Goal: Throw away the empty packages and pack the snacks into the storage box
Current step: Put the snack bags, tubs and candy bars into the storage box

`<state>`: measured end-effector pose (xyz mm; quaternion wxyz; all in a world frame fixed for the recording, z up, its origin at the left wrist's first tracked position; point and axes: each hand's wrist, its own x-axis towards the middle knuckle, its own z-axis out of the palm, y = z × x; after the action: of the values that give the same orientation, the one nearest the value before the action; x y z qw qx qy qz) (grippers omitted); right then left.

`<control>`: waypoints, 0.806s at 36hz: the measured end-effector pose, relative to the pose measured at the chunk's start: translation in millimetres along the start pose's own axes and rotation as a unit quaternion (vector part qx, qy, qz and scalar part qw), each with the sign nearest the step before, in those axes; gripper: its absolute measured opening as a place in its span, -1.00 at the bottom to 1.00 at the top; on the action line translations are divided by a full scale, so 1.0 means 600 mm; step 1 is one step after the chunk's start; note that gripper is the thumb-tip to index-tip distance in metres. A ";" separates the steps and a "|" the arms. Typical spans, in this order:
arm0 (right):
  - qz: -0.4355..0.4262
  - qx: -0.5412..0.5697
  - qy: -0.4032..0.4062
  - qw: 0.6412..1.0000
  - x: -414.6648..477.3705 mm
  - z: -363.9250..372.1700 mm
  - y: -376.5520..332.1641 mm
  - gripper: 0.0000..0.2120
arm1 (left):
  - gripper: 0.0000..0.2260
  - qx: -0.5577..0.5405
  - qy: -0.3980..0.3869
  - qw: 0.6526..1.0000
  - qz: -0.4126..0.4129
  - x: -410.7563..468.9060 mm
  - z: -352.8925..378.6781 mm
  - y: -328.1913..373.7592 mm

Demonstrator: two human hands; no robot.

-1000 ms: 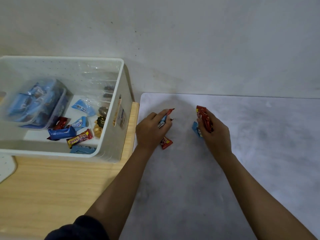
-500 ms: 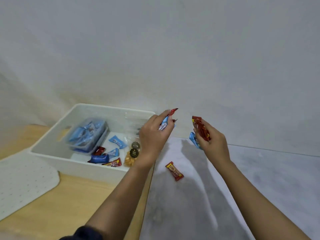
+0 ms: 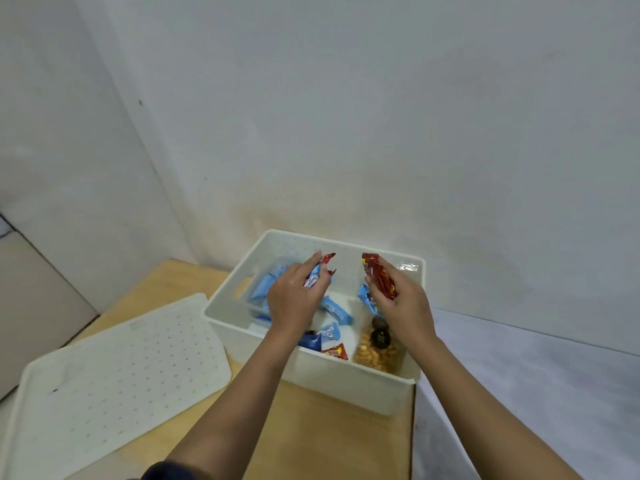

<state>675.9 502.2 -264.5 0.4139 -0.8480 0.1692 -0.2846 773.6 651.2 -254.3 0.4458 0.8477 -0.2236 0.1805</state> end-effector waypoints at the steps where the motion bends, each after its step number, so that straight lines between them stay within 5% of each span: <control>1: 0.004 0.009 0.001 1.000 0.002 0.013 -0.004 -0.62 | -0.62 0.006 -0.005 1.000 -0.009 0.003 -0.004 -0.013; 13: 0.149 0.041 -0.032 0.987 0.013 0.107 0.003 -0.83 | -0.59 0.039 -0.147 0.982 -0.108 0.022 -0.001 -0.081; 19: 0.189 0.042 -0.077 0.978 0.021 0.112 0.028 -0.66 | -0.41 0.046 -0.274 0.955 -0.100 0.029 0.013 -0.114; 24: 0.189 0.040 -0.111 0.975 0.023 0.097 0.019 -0.68 | -0.53 0.110 -0.251 0.961 -0.042 0.042 -0.010 -0.127; 29: 0.131 0.035 -0.055 0.989 0.029 0.058 0.007 -0.65 | -0.57 0.206 -0.161 0.965 -0.012 0.071 -0.051 -0.173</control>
<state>710.8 511.4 -279.3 0.4860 -0.8178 0.2452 -0.1867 862.3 719.7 -286.5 0.2219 0.9418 -0.2402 0.0784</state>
